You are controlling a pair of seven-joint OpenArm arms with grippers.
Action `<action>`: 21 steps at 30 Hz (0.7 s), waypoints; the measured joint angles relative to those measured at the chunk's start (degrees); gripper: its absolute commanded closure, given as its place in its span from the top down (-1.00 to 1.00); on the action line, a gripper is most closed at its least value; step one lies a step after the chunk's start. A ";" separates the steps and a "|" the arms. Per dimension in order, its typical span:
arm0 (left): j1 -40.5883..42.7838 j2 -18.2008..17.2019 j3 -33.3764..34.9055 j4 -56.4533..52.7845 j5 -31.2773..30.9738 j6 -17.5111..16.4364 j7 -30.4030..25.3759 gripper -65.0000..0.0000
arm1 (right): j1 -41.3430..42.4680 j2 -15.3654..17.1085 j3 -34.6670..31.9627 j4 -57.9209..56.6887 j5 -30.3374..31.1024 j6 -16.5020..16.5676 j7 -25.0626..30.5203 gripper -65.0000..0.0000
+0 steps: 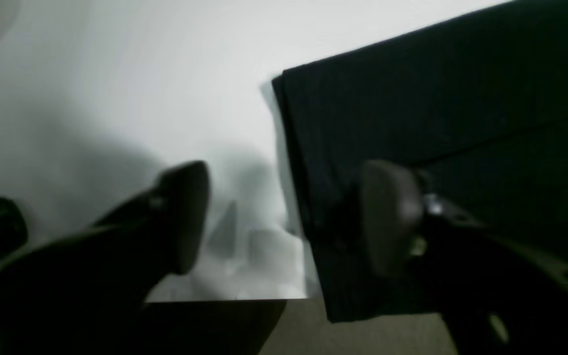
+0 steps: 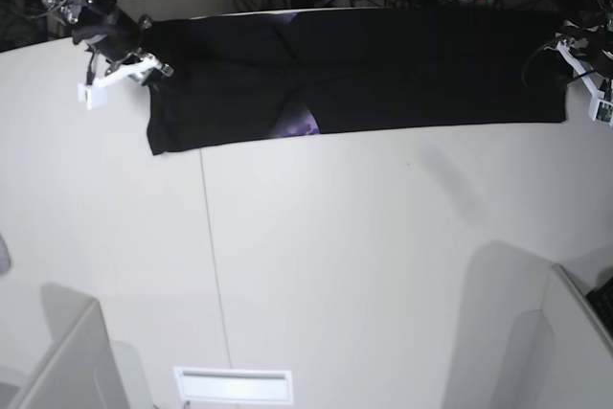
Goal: Fold the T-shirt properly
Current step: 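Lay the folded hem down and open both grippers, then move both grippers to the folded strip's ends and grasp them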
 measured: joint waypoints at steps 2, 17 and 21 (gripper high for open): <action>-0.11 0.04 -0.11 0.48 0.04 0.00 0.04 0.57 | 0.37 0.02 -0.07 0.46 -0.22 -0.02 -0.02 -0.30; -3.54 7.80 0.04 -6.10 -3.02 0.02 -0.59 -1.00 | 6.32 1.25 -6.69 -3.87 -10.95 3.91 -0.07 -1.00; -5.33 7.76 0.76 -12.55 -2.25 0.13 -3.30 -1.00 | 8.70 -1.73 -6.82 -8.35 -18.25 4.31 0.00 -1.00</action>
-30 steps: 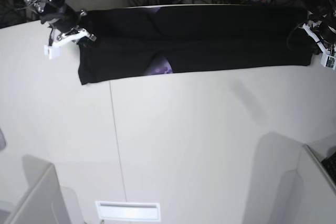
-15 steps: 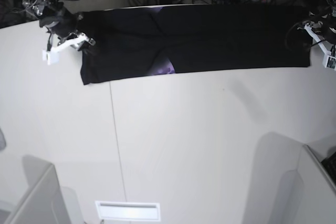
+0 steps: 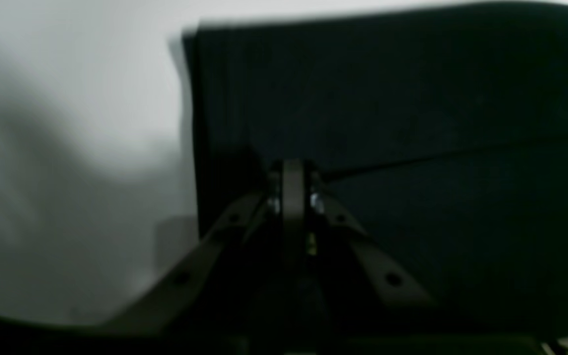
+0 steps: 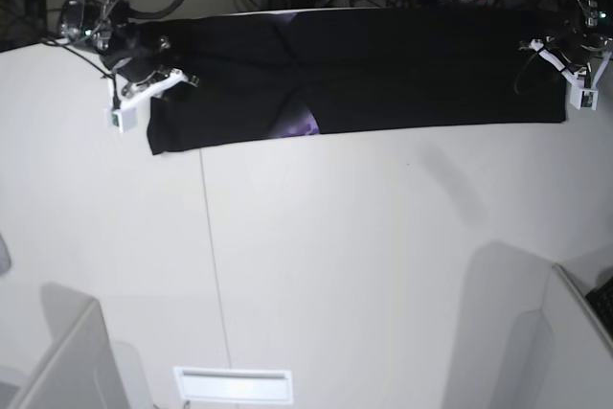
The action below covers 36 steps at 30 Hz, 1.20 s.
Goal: Fold the T-shirt properly
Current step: 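Move both grippers to the folded strip's ends and grasp them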
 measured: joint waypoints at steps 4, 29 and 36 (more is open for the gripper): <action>-2.36 -0.50 4.31 -5.49 -0.59 0.68 -2.99 -1.00 | 2.32 -1.16 0.68 -3.98 -5.01 0.24 1.11 -1.00; -25.16 -0.15 17.49 -16.00 -0.15 10.73 -0.87 -1.00 | 22.62 4.83 0.85 -24.61 -7.21 0.26 8.04 -1.00; -26.86 -0.50 15.23 -13.53 -0.55 10.67 3.58 -1.00 | 22.16 4.37 0.83 -9.77 -6.99 -0.04 1.18 -1.00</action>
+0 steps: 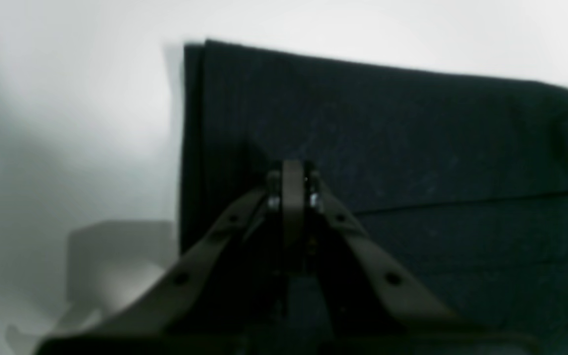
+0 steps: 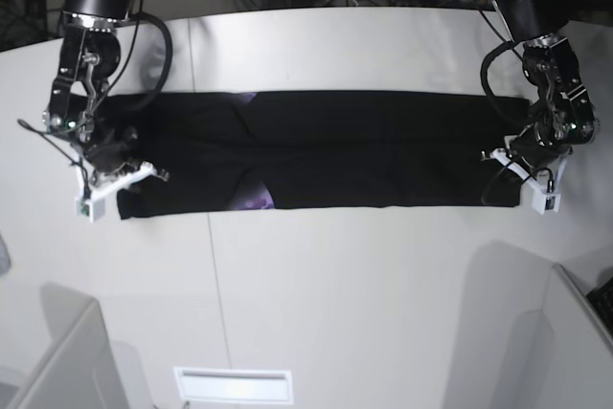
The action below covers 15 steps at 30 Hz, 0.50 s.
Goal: Fold the T-shirt properly
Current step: 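Move both grippers to the folded strip's ends and grasp them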
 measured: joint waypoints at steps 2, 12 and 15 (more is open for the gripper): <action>-0.11 -0.13 -1.95 1.75 0.00 0.04 0.37 -1.00 | 0.28 -0.13 -0.11 4.42 -0.37 0.07 -1.20 -1.00; 6.21 -0.46 -15.10 14.34 0.17 -14.29 7.21 -1.00 | -3.98 -1.81 0.22 12.44 -0.55 -0.13 -1.97 -1.00; 8.35 -0.11 -17.18 14.43 0.48 -14.23 7.45 -1.00 | -4.61 -2.38 -0.39 12.39 -0.28 -0.09 -1.86 -1.00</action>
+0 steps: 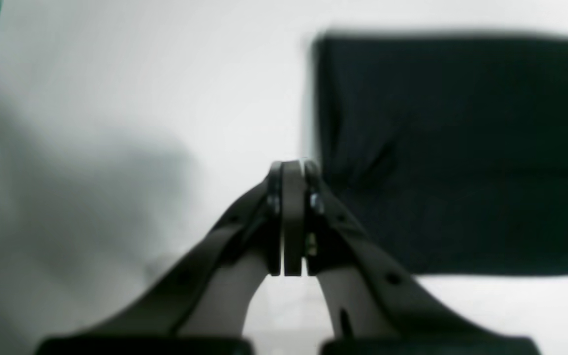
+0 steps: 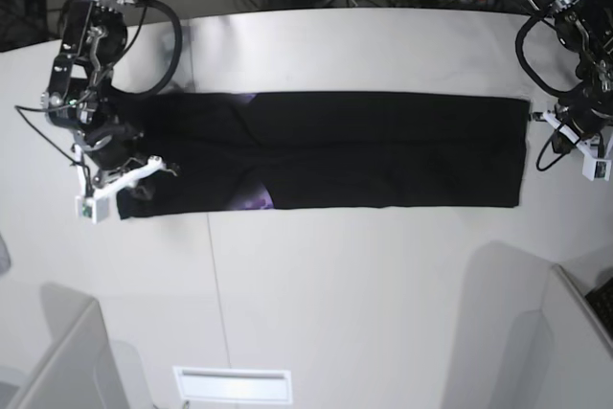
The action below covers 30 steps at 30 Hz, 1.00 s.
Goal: Fold the T-shirt properly
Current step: 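Move both grippers to the folded strip's ends and grasp them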
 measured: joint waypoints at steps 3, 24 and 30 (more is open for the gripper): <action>1.33 0.04 -2.23 -0.39 -0.50 -0.02 -1.88 -1.00 | -0.17 -0.83 0.00 -0.66 0.00 0.20 0.87 -1.00; -0.72 1.38 -2.91 -15.10 -11.54 0.02 -9.75 0.97 | -1.84 -3.89 -5.09 -6.43 -0.07 0.20 0.70 -1.00; -2.03 1.22 5.05 -18.62 -11.80 0.00 -10.29 0.97 | -1.92 -3.96 -6.08 -6.43 -0.07 0.22 0.81 -1.00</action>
